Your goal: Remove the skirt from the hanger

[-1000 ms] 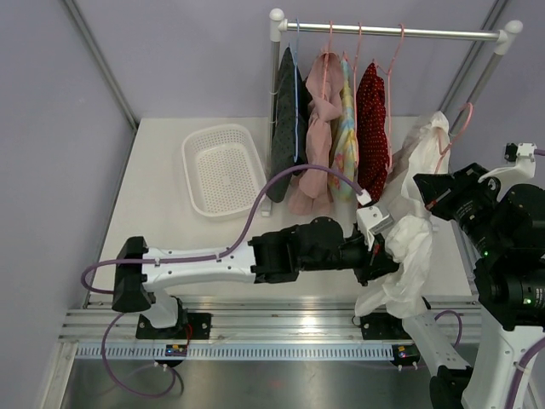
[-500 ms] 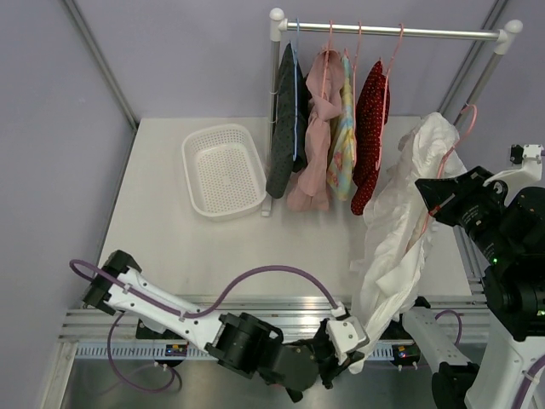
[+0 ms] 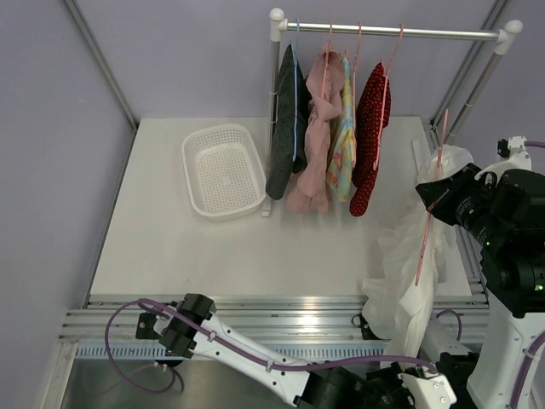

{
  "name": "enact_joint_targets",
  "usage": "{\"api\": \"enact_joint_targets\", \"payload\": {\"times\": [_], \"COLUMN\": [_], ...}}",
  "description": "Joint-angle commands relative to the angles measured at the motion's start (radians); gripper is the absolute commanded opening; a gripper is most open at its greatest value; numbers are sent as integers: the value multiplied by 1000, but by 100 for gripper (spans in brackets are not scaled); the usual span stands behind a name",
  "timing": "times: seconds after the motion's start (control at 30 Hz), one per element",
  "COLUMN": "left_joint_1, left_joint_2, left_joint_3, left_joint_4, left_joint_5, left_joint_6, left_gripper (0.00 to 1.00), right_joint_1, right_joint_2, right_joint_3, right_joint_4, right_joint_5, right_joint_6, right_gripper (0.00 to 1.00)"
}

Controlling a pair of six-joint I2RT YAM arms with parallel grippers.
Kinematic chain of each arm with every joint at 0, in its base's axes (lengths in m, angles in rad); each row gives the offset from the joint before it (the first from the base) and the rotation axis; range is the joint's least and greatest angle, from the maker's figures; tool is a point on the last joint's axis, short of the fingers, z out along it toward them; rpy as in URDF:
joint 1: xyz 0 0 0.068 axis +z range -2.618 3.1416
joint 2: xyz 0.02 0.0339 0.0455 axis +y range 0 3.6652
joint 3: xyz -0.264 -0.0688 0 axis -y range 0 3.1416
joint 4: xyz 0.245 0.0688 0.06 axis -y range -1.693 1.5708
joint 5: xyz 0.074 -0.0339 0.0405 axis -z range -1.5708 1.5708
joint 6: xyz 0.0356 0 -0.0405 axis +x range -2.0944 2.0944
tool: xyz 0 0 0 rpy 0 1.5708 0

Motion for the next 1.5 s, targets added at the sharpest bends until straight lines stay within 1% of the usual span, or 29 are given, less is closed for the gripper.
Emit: {"api": "enact_joint_targets", "payload": {"times": [0.0, 0.07, 0.1, 0.13, 0.23, 0.33, 0.37, 0.5, 0.53, 0.6, 0.63, 0.7, 0.73, 0.83, 0.9, 0.93, 1.0, 1.03, 1.07, 1.1, 1.17, 1.2, 1.23, 1.3, 1.33, 1.37, 1.4, 1.43, 1.47], "left_joint_1": [-79, -47, -24, 27, 145, 234, 259, 392, 445, 481, 483, 463, 420, 328, 316, 346, 427, 514, 550, 581, 688, 732, 833, 944, 1057, 1108, 1151, 1232, 1268], "left_joint_2": [-43, -95, -150, -176, -268, -317, -351, -420, -423, -437, -443, -481, -501, -572, -616, -670, -747, -790, -893, -941, -1055, -1075, -1080, -1034, -1008, -976, -918, -881, -853], "left_joint_3": [-70, -136, -210, -245, -351, -347, -348, -370, -356, -288, -255, -170, -142, -51, -58, -113, -172, -213, -294, -334, -385, -384, -373, -291, -246, -206, -125, -88, -51], "left_joint_4": [-99, -108, -132, -137, -103, -74, -59, 98, 92, 75, 40, -40, -78, -265, -369, -475, -557, -546, -505, -405, -300, -210, -175, -135, -134, -135, -131, -128, -123], "left_joint_5": [60, -6, -13, -23, -65, -198, -244, -194, -191, -168, -180, -194, -209, -278, -399, -440, -441, -419, -395, -382, -331, -307, -281, -180, -131, -47, -8, 33, 102], "left_joint_6": [-3, -69, -95, -142, -162, -135, -121, -3, 6, 32, 61, 81, 77, 56, 22, -41, -107, -95, -59, -19, 124, 171, 258, 317, 350, 356, 361, 368, 371], "left_gripper": [0, 0, 0, 0, 0, 0, 0, 0, 0, 0, 0, 0, 0, 0, 0, 0, 0, 0, 0, 0, 0, 0, 0, 0, 0, 0, 0, 0, 0], "right_joint_1": [-15, -15, -15, -15, -15, -15, -15, -13, -15, -15, -15, -15, -15, -15, -15, -15, -15, -15, -15, -15, -15, -15, -15, -15, -15, -15, -15, -15, -15], "right_joint_2": [23, 15, 19, 21, 20, -69, -124, -217, -229, -261, -267, -243, -232, -208, -209, -209, -211, -211, -211, -211, -211, -212, -214, -224, -229, -238, -241, -246, -246], "right_joint_3": [13, 25, 47, 103, 200, 158, 141, 26, -23, -41, -18, 50, 105, 143, 134, 108, 79, 49, 36, 15, -4, -22, -34, -57, -74, -82, -91, -94, -94], "right_joint_4": [296, 272, 247, 182, 60, 32, 32, 54, 75, 75, 40, -52, -125, -167, -150, -118, -84, -52, -38, -28, 0, 5, 14, 18, 18, 17, 15, 9, 3], "right_joint_5": [42, 1, -19, -77, -221, -333, -361, -581, -674, -716, -705, -656, -609, -526, -498, -483, -468, -455, -445, -431, -402, -394, -382, -372, -357, -351, -345, -331, -325], "right_joint_6": [-11, -13, -13, -8, 31, 149, 227, 430, 470, 541, 539, 454, 422, 335, 315, 312, 309, 308, 303, 295, 276, 268, 262, 245, 240, 230, 223, 211, 205], "right_gripper": [0, 0, 0, 0, 0, 0, 0, 0, 0, 0, 0, 0, 0, 0, 0, 0, 0, 0, 0, 0, 0, 0, 0, 0, 0, 0, 0, 0, 0]}}
